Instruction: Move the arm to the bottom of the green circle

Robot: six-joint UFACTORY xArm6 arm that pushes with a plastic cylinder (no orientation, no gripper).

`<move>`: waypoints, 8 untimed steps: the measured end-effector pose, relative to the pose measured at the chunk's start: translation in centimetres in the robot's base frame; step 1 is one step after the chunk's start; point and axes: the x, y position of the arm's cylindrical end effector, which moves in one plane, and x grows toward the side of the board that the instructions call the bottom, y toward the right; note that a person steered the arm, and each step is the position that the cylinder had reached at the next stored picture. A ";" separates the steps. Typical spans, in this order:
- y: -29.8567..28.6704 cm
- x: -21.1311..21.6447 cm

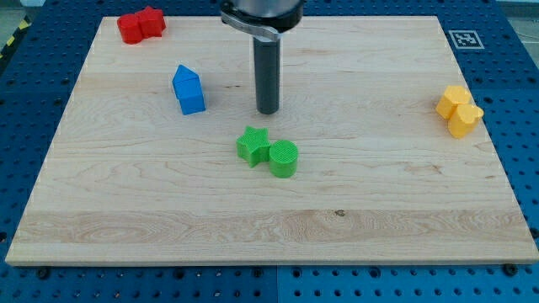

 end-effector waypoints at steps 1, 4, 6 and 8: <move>2.5 1.2; 6.8 7.4; 7.2 12.4; 2.8 13.9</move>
